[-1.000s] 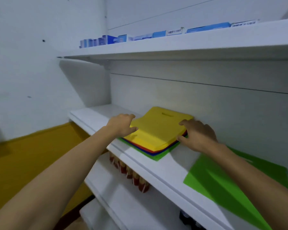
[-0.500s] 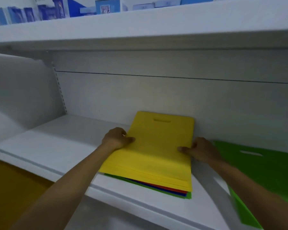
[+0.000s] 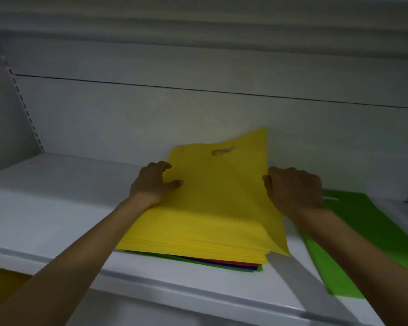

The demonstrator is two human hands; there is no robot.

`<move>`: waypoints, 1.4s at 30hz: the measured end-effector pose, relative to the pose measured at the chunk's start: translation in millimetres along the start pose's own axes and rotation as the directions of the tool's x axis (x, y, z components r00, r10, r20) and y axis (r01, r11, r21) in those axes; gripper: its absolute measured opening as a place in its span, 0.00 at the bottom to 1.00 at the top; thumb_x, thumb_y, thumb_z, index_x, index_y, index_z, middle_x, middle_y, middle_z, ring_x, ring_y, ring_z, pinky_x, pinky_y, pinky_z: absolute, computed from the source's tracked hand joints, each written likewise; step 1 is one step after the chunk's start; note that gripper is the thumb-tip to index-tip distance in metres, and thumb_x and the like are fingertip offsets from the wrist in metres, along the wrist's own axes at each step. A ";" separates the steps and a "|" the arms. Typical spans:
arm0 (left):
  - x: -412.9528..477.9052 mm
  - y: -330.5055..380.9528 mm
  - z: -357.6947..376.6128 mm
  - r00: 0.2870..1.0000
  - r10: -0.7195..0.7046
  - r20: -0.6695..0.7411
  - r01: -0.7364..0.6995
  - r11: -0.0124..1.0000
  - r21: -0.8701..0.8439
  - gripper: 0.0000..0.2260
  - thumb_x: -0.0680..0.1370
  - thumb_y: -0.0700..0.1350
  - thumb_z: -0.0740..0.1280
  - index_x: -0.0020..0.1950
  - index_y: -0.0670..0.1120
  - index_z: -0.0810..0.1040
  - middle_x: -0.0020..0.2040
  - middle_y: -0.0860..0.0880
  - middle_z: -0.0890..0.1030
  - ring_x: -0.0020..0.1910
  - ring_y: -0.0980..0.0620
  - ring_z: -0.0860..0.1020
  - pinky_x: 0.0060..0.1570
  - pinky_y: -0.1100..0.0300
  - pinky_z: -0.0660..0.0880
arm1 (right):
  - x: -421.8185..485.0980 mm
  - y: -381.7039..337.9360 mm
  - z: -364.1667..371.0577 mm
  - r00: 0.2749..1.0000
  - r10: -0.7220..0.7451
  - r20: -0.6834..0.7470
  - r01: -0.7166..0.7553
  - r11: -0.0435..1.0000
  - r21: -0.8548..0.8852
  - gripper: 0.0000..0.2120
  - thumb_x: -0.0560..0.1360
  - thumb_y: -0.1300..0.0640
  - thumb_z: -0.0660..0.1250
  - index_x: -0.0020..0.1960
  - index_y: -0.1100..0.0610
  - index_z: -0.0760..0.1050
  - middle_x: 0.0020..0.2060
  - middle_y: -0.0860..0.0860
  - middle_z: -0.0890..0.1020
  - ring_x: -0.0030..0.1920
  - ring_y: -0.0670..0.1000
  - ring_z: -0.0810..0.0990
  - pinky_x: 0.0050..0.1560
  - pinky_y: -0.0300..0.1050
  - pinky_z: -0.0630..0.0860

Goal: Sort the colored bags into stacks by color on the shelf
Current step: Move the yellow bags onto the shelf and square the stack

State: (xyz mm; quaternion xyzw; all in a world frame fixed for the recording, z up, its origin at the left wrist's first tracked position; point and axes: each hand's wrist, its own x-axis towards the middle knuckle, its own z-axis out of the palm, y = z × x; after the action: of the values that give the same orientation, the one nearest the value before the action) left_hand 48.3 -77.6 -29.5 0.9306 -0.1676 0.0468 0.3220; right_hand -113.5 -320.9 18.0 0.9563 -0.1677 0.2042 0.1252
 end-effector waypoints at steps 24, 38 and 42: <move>-257.7 434.1 211.5 0.872 0.348 0.345 0.131 0.513 -0.848 0.04 0.77 0.40 0.69 0.50 0.47 0.80 0.45 0.49 0.83 0.38 0.54 0.82 0.36 0.62 0.79 | -314.8 422.4 -79.1 0.624 0.715 0.316 -0.405 -0.050 0.913 0.03 0.77 0.57 0.67 0.47 0.57 0.78 0.46 0.54 0.83 0.44 0.53 0.82 0.43 0.48 0.78; -361.4 629.1 342.7 0.710 0.584 0.394 0.063 0.505 -0.861 0.03 0.79 0.43 0.67 0.52 0.48 0.78 0.48 0.50 0.83 0.44 0.52 0.82 0.38 0.60 0.78 | -467.0 604.2 -70.0 0.384 0.847 0.368 -0.447 -0.179 0.876 0.08 0.75 0.54 0.70 0.53 0.55 0.80 0.48 0.52 0.84 0.48 0.57 0.83 0.52 0.56 0.79; -362.3 685.3 391.7 0.671 0.594 0.444 0.132 0.494 -0.860 0.08 0.79 0.44 0.66 0.57 0.47 0.78 0.51 0.49 0.83 0.46 0.49 0.82 0.41 0.56 0.79 | -489.6 652.3 -50.1 0.315 0.857 0.408 -0.479 -0.228 0.848 0.06 0.76 0.55 0.69 0.51 0.56 0.80 0.48 0.53 0.84 0.48 0.58 0.83 0.52 0.58 0.79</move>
State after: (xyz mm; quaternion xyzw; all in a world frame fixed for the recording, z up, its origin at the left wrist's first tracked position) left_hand -534.6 -721.1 -8.8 0.5613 -0.4128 -0.3478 0.6274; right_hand -794.8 -768.7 -37.9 0.5107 -0.5016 0.4487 -0.5350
